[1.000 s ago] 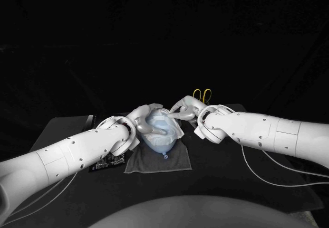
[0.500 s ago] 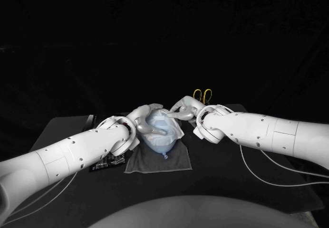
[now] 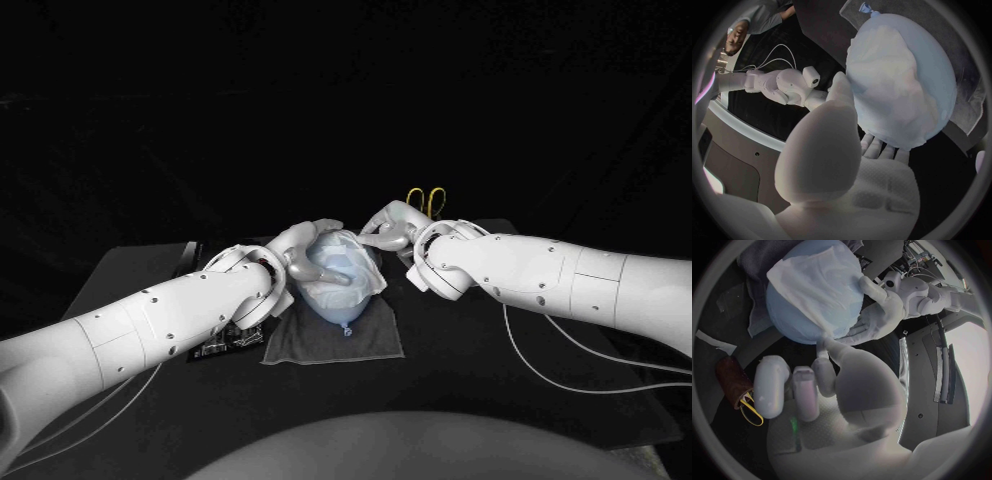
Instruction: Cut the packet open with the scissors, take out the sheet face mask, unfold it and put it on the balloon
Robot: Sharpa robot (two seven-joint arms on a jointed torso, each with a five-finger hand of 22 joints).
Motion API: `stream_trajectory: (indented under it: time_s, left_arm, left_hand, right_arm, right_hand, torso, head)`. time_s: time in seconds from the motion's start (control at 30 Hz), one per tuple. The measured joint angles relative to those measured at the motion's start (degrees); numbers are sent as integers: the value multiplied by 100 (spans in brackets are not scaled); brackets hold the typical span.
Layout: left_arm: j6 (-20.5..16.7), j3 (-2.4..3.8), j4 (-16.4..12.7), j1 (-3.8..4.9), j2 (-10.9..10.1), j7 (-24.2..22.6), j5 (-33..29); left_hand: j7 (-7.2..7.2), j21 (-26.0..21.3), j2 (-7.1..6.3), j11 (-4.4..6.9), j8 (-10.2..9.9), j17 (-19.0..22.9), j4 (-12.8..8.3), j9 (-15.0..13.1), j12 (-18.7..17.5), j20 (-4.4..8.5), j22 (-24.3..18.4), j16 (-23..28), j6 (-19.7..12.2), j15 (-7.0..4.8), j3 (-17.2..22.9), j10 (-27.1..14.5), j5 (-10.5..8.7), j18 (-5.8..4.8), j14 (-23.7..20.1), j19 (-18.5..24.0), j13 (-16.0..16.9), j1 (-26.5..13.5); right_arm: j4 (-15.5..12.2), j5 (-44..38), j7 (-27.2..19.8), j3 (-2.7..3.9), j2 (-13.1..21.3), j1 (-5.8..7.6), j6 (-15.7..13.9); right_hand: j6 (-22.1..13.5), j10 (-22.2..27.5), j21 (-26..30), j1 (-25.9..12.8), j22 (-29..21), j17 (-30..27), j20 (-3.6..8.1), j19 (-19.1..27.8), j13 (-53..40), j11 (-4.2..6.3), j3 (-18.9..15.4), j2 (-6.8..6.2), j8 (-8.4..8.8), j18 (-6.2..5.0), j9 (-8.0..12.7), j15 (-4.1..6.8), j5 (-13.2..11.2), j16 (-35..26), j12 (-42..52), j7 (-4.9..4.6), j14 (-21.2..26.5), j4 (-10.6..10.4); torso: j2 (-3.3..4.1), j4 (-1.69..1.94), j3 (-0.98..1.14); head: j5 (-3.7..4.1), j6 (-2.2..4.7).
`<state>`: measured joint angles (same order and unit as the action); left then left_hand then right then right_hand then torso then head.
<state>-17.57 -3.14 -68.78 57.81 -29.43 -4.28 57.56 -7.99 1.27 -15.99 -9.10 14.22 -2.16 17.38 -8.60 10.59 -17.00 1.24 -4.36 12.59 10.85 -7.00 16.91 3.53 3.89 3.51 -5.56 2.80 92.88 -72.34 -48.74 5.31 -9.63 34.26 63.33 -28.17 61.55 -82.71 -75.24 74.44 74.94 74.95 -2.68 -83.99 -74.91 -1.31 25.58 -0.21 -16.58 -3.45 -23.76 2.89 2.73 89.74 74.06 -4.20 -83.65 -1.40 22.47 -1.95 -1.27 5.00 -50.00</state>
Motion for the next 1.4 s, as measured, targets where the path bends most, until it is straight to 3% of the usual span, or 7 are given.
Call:
stream_trajectory:
  time_s: [0.67, 0.8, 1.23, 1.27, 1.3, 1.33, 1.4]
  left_arm:
    - [1, -7, -62, 3, -23, 8, 2]
    - [0, -9, -66, 4, -31, 8, 2]
    - [-2, -21, -97, 4, -58, 7, 3]
    - [-2, -21, -98, 4, -58, 6, 3]
    - [-2, -22, -98, 4, -57, 6, 3]
    - [-2, -22, -99, 4, -57, 6, 3]
    - [-3, -22, -99, 5, -54, 5, 3]
  left_hand:
    - [20, 0, 30, 0, 0, 0, -16, 1, -1, 0, -1, 0, 20, 0, 16, 0, 0, 0, 0, 0, 3, 30]
    - [20, 0, 30, 0, 0, 0, -16, 1, -1, 0, -1, 0, 20, 0, 16, -1, 0, 0, 0, 0, 3, 30]
    - [21, 0, 30, 21, 0, 1, -16, 2, -1, 0, -1, 0, 20, 0, 15, 21, 0, 0, 0, 0, 2, 30]
    - [21, 0, 31, 21, 0, 1, -16, 2, -1, 0, -1, 0, 20, 0, 15, 21, 0, 0, 0, 0, 2, 30]
    - [21, 0, 30, 21, 0, 1, -16, 2, -1, 0, -1, 0, 20, 0, 15, 21, 0, 0, 0, 0, 2, 30]
    - [21, 0, 30, 21, 0, 1, -16, 2, -1, 0, -1, 0, 20, 0, 15, 21, 0, 0, 0, 0, 1, 30]
    - [21, 0, 31, 21, 0, 1, -16, 2, -1, 0, -1, 0, 20, 0, 15, 21, 0, 0, 0, 0, 1, 30]
  right_arm:
    - [-50, -183, 52, -2, 64, -7, -461]
    - [-30, -277, 85, 12, 123, 4, -610]
    - [133, -429, 199, 48, 107, 44, -633]
    - [132, -427, 199, 48, 105, 45, -609]
    - [123, -415, 196, 48, 104, 48, -580]
    - [108, -402, 186, 49, 106, 49, -561]
    - [70, -362, 157, 49, 108, 52, -527]
  right_hand:
    - [-43, -21, -247, -35, -1, -5, 46, -3, -1, 63, 269, -82, -196, 4, -2, 94, -5, 5, 148, 46, -9, 189]
    - [-74, -51, -275, -72, 0, -5, 46, -3, 0, 134, 537, -133, -295, 4, -2, 137, -5, 2, 153, 76, -28, 410]
    - [-197, -102, -85, -284, 1, 0, 44, -1, -16, 204, 674, -121, -453, 3, -4, 155, -4, -8, -25, 79, -27, 364]
    - [-304, -102, -11, -378, 0, 0, 44, 0, -14, 205, 666, -134, -526, 3, -108, 155, -4, -1, -67, 58, -27, 319]
    - [-495, -115, 52, -534, 0, 0, 44, 0, -11, 196, 590, -169, -504, 3, -516, 146, 8, 3, -90, -9, -31, 224]
    - [-661, -141, 91, -747, 0, 0, 44, 0, 2, 158, 494, -198, -380, 3, -696, 89, 29, 6, -92, -96, -43, 98]
    - [-826, -134, 91, -920, -1, 0, 43, 0, 3, 37, 293, -359, -163, 3, -669, -8, 26, 6, -89, -187, -38, -27]
  torso:
    - [0, -3, 0]
    - [-1, -6, 0]
    - [-1, -2, 0]
    - [-1, -2, -1]
    - [-1, -2, -2]
    - [-1, -2, -4]
    - [-1, -2, -4]
  head:
    - [42, 0]
    - [46, 0]
    - [60, 0]
    - [60, 0]
    - [60, 0]
    - [56, 0]
    - [49, 0]
